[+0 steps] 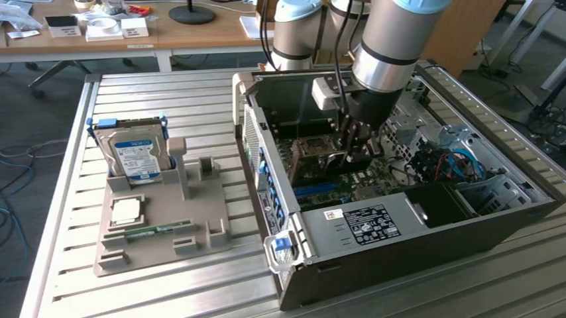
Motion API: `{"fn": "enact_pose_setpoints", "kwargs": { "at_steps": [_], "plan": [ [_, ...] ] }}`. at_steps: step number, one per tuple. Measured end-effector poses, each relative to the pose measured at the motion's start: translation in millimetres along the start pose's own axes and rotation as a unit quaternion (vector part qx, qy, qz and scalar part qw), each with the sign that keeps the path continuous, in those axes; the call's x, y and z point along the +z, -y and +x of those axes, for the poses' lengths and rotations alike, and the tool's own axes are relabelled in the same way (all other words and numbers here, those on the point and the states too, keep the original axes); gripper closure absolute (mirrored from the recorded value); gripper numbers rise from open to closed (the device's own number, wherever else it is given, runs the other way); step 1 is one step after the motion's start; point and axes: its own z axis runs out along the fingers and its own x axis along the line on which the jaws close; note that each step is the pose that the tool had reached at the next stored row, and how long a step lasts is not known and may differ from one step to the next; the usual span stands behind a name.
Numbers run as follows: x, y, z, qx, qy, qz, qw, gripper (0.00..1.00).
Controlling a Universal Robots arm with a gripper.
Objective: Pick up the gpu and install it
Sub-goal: 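Insert the gpu into the slot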
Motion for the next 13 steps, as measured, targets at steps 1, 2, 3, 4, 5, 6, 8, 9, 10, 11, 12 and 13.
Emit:
{"fn": "enact_pose_setpoints", "kwargs": {
  "at_steps": [1,2,3,4,5,6,8,9,10,11,12,13],
  "plan": [
    [0.1,-0.7,0.0,0.000,0.0000,0.0000,1.0000,0.73],
    [0.1,-1.3,0.1,0.000,0.0000,0.0000,1.0000,0.73],
    [0.2,-1.9,0.1,0.000,0.0000,0.0000,1.0000,0.73],
    [0.2,-2.6,0.1,0.000,0.0000,0.0000,1.0000,0.73],
    [0.3,-3.3,0.1,0.000,0.0000,0.0000,1.0000,0.73],
    [0.4,-4.0,0.1,0.000,0.0000,0.0000,1.0000,0.73],
    [0.9,-5.2,0.3,0.000,-0.0001,0.0000,1.0000,0.73],
    [1.5,-5.5,0.3,0.000,0.0000,0.0000,1.0000,0.73],
    [2.4,-5.8,0.3,0.000,0.0000,0.0000,1.0000,0.73],
    [3.4,-6.0,0.3,0.000,0.0000,0.0000,1.0000,0.73],
    [4.4,-6.3,0.4,0.000,0.0000,0.0000,1.0000,0.73],
    [5.3,-6.5,0.5,0.000,0.0000,0.0000,1.0000,0.73]
  ]
}}
